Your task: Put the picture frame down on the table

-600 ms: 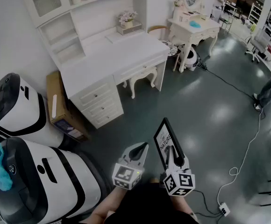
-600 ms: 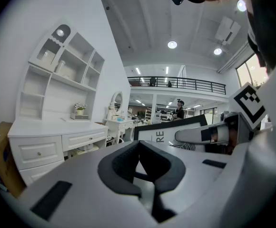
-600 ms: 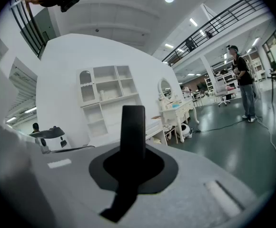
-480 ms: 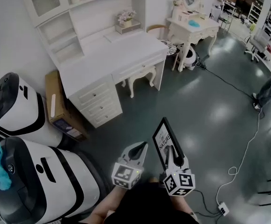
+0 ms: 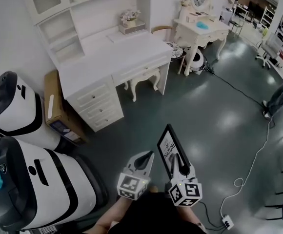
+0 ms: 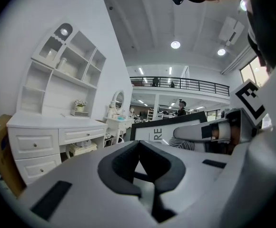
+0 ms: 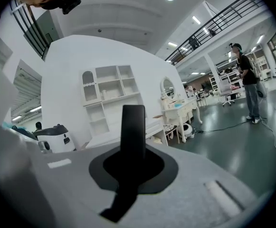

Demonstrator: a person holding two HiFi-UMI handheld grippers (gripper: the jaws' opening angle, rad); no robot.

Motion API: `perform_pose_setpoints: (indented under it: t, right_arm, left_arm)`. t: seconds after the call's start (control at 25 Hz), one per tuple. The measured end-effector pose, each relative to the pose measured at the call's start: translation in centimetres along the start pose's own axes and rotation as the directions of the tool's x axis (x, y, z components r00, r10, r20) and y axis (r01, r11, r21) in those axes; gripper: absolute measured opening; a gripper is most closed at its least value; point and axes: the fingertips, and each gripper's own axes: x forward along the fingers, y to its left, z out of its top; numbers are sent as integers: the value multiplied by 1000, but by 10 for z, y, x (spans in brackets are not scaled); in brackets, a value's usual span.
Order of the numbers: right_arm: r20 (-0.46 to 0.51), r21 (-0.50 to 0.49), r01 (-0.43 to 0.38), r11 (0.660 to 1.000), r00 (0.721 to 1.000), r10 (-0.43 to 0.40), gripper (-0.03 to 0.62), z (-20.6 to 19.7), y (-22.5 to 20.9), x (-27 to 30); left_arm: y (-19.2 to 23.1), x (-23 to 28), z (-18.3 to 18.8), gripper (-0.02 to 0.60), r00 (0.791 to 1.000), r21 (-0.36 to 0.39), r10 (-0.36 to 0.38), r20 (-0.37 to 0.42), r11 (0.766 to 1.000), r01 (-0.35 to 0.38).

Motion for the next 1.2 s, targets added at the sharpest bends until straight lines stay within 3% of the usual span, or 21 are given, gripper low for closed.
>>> perform_pose_setpoints:
  t: [0.48,1.2]
  right_arm:
    - [-30,18,-26,999,999,27,14,-8,-3,5]
    - [-53,31,-30,999,998,32,14,5,-2,89]
  left_arm:
    - [-3,2,-10,12,999,-13,31,-22,999,-31]
    - [67,53,17,12,998,2,46,-32,999,-46]
